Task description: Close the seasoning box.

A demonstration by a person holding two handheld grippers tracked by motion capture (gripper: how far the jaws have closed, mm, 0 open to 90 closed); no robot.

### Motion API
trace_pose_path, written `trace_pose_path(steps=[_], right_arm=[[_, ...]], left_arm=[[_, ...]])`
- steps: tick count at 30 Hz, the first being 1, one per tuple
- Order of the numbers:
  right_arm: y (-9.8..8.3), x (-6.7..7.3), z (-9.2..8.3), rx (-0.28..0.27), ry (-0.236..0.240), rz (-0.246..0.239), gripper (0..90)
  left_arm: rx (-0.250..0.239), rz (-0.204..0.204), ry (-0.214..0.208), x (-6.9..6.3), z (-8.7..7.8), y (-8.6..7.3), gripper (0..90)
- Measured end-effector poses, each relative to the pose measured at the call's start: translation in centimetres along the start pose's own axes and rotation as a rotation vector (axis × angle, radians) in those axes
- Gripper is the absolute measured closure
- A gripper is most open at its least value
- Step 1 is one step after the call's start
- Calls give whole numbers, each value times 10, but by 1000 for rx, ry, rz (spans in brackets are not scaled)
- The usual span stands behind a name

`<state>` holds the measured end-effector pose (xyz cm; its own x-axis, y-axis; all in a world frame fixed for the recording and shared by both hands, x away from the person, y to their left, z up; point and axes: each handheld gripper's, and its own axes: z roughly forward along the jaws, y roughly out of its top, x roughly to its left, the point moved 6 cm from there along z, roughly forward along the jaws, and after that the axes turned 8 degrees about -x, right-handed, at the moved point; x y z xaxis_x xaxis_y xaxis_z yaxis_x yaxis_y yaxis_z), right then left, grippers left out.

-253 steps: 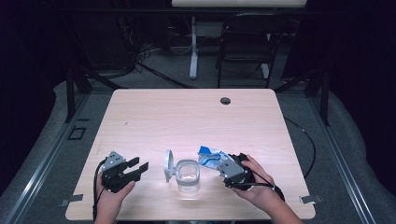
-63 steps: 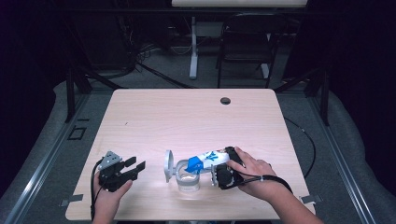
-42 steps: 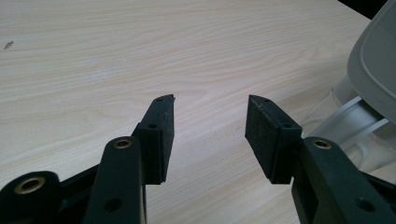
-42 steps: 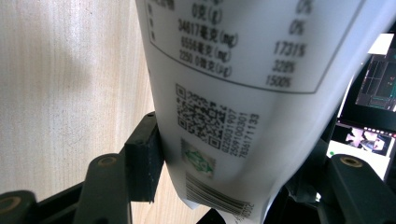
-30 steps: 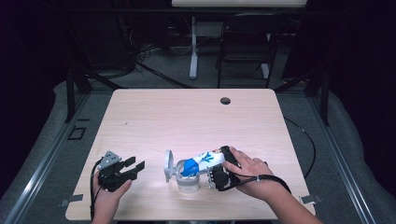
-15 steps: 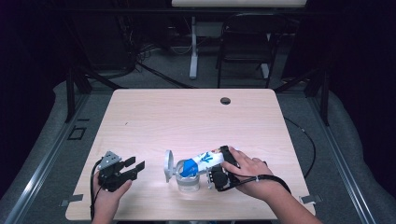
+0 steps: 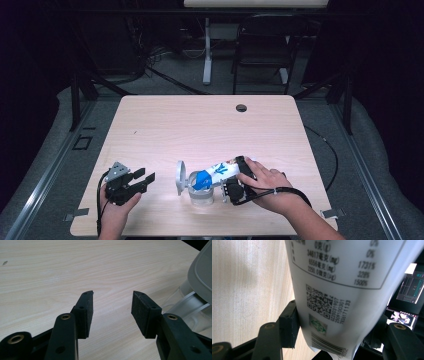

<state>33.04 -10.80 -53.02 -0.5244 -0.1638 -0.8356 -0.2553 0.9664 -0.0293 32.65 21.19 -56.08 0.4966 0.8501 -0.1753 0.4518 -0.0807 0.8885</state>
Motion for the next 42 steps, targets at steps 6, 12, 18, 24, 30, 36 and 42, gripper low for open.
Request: trace_pose_path(steps=[6,12,18,24,30,36,42], right_arm=[[1,-1,0,-3,-4,-12,401],[1,-1,0,-3,-3,-15,401],[1,-1,0,-1,-1,-15,402],[1,-1,0,1,1,-16,401],[1,-2,0,4,1,-25,402],[2,-2,0,4,3,-30,402],[2,-3,0,5,6,-31,401]], left_arm=[[-1,1,1,0,0,0,523],[0,1,0,0,0,0,523],[0,0,0,0,0,0,523],[0,2,2,0,1,0,523],[-11,-4,5,0,1,0,523],[-10,-4,4,1,1,0,523],[-10,-4,4,0,1,0,523]])
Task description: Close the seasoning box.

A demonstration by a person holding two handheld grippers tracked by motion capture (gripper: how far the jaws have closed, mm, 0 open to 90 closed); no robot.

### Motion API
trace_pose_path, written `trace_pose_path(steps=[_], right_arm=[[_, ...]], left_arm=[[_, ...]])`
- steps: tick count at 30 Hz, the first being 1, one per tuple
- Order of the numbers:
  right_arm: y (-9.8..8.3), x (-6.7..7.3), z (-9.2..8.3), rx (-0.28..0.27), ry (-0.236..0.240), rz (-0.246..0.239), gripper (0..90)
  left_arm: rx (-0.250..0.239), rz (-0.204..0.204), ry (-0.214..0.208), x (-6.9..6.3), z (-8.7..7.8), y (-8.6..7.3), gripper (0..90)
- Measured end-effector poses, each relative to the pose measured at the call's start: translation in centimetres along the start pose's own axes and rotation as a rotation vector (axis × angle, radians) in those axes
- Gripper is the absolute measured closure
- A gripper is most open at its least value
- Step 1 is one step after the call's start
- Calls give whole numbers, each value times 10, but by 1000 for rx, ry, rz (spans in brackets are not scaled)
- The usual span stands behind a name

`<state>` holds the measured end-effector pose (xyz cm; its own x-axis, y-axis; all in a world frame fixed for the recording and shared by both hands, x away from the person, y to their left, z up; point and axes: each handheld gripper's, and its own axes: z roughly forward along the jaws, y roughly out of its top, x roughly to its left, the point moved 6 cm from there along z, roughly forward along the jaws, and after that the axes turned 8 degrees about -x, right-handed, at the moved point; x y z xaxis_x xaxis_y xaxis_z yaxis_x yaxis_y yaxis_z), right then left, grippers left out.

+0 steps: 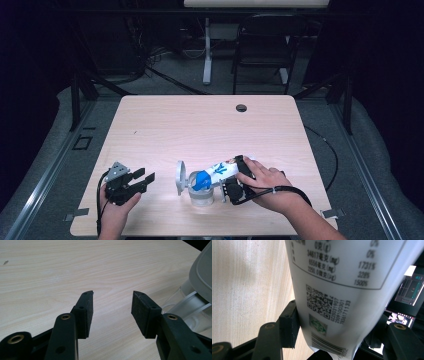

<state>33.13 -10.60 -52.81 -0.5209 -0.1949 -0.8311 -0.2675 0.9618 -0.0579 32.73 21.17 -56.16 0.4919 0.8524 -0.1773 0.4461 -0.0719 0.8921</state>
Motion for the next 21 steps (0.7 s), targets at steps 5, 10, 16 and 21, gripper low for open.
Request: trace_pose_path(steps=[5,10,16,21], right_arm=[[0,-1,-1,16,5,-14,402],[0,-2,-1,15,4,-17,401],[0,-1,0,3,3,-12,402],[0,-1,0,3,-1,-18,402]], left_arm=[[1,0,1,0,0,0,523],[4,2,1,1,-1,0,523],[4,1,1,1,-1,0,523],[4,2,1,1,-1,0,523]])
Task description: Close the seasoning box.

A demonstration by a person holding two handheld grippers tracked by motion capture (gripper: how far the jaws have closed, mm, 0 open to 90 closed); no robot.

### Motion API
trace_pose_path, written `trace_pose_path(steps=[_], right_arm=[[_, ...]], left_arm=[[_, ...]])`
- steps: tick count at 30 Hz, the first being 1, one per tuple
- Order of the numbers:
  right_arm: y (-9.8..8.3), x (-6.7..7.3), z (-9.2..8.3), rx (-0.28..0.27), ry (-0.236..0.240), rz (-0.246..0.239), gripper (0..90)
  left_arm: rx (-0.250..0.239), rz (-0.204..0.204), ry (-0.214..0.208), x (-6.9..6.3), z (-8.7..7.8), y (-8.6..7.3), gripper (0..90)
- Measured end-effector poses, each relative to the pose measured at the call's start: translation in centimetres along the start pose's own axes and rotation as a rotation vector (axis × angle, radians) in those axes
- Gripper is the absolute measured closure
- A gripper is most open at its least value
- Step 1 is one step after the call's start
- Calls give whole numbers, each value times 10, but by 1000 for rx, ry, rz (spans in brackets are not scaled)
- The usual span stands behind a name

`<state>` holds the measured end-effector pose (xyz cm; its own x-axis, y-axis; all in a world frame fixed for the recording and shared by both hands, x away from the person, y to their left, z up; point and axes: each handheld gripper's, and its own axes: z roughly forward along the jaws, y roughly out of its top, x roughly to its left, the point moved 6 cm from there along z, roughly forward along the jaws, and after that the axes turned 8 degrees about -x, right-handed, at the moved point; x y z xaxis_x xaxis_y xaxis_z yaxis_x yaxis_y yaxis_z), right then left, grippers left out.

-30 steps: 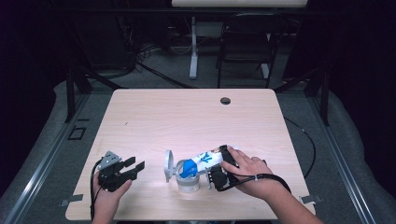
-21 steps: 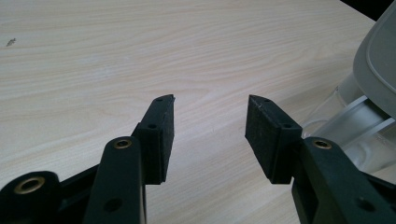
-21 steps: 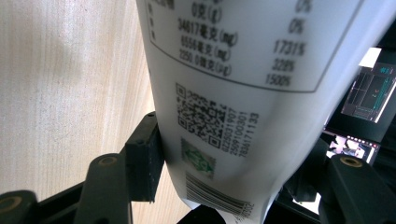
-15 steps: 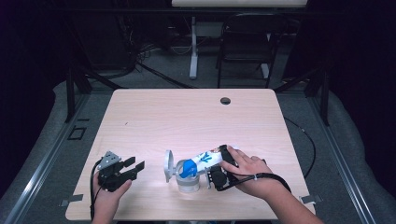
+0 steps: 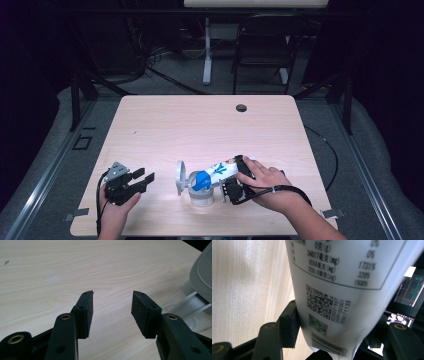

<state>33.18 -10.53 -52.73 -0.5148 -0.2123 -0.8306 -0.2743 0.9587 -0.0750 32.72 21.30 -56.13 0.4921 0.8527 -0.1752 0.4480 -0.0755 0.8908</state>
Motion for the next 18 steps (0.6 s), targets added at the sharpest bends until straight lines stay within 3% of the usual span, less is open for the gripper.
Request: trace_pose_path(steps=[18], right_arm=[[0,0,0,4,-1,-8,403]], left_arm=[[3,-1,1,0,0,-1,523]])
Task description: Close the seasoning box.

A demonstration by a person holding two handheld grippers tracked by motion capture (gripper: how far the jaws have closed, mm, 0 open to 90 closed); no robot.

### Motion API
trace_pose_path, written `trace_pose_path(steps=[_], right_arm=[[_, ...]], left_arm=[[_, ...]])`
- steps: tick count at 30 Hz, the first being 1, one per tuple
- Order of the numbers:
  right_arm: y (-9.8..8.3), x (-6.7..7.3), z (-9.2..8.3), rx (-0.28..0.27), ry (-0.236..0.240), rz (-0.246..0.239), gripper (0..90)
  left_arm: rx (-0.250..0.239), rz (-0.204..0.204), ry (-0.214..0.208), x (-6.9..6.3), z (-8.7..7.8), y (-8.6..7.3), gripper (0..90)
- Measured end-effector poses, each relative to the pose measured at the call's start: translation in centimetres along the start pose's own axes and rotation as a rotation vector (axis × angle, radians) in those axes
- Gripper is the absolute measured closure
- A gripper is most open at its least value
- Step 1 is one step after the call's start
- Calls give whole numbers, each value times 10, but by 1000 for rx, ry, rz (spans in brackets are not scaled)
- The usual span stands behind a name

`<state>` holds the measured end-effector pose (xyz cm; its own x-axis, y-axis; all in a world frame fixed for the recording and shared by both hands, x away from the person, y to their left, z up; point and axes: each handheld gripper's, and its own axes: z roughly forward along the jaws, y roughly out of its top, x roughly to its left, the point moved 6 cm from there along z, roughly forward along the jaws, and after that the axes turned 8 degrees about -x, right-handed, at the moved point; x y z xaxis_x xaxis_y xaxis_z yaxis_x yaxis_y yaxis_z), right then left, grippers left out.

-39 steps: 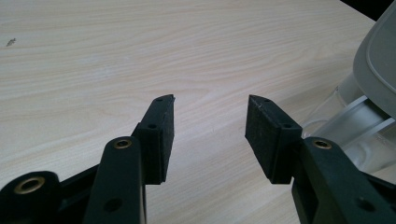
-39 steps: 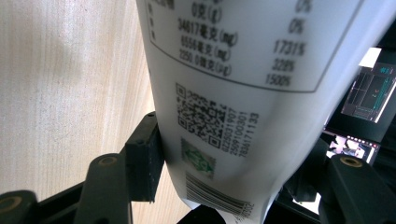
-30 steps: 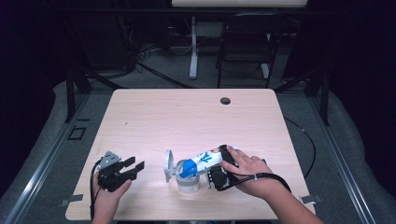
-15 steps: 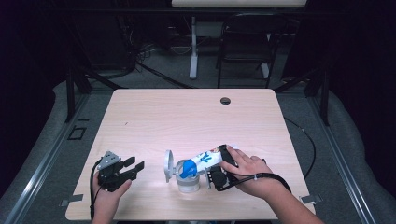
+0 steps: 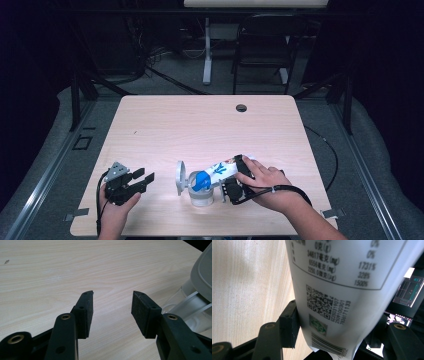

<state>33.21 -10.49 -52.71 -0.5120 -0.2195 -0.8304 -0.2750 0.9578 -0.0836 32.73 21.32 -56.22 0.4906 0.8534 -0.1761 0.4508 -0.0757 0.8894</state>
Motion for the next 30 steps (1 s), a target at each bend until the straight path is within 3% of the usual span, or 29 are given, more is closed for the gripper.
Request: trace_pose_path(steps=[30], right_arm=[[1,-2,0,3,-15,-40,404]], left_arm=[[2,-3,-1,1,0,0,523]])
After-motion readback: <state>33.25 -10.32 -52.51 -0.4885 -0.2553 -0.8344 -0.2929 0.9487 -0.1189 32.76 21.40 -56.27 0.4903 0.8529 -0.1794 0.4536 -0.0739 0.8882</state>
